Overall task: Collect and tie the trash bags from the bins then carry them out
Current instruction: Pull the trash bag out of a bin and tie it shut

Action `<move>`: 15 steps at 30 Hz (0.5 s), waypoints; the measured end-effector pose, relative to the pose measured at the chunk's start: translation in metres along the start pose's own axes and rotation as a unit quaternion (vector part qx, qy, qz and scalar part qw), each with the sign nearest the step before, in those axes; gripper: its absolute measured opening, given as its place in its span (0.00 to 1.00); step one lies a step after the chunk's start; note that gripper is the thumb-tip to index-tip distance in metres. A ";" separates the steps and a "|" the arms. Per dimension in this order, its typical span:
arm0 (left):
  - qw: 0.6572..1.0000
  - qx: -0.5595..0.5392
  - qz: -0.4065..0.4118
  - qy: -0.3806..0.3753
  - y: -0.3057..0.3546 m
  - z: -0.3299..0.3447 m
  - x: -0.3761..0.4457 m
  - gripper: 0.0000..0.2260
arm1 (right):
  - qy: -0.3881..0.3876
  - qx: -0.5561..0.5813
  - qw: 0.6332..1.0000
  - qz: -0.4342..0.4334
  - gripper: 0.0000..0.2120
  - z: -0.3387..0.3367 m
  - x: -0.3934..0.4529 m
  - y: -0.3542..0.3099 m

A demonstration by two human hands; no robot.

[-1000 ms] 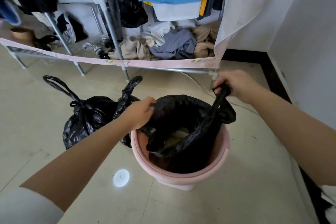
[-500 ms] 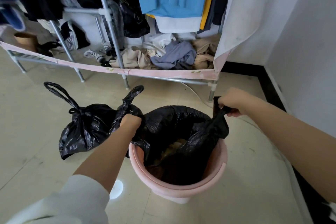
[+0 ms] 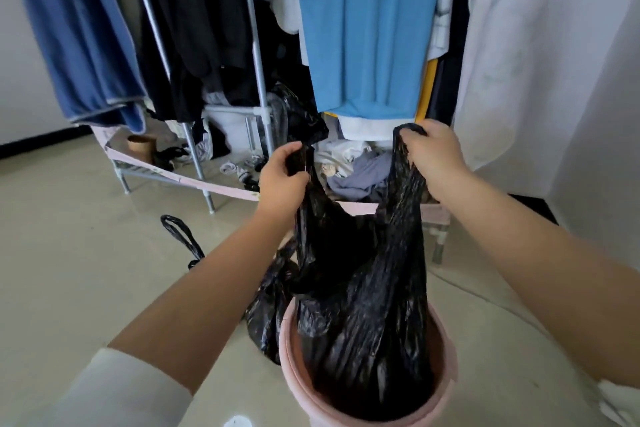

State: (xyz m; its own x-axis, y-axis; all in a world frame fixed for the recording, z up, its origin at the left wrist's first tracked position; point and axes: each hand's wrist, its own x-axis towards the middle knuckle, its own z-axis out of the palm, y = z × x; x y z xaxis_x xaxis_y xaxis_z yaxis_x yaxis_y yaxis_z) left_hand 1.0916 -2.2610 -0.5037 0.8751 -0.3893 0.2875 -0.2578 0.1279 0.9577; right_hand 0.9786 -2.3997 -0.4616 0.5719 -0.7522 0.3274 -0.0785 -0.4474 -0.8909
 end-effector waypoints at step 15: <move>0.939 0.200 0.134 0.247 0.154 -0.182 0.006 0.21 | -0.059 -0.071 0.943 -0.320 0.14 0.101 -0.005 -0.237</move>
State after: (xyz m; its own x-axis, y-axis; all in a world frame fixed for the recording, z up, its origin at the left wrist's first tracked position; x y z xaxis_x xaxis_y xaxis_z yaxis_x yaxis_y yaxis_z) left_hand 1.1315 -2.0778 -0.3571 0.8150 0.0904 0.5724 -0.5421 -0.2303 0.8081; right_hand 1.0763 -2.2412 -0.2842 0.6259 -0.2498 0.7388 0.2107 -0.8579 -0.4686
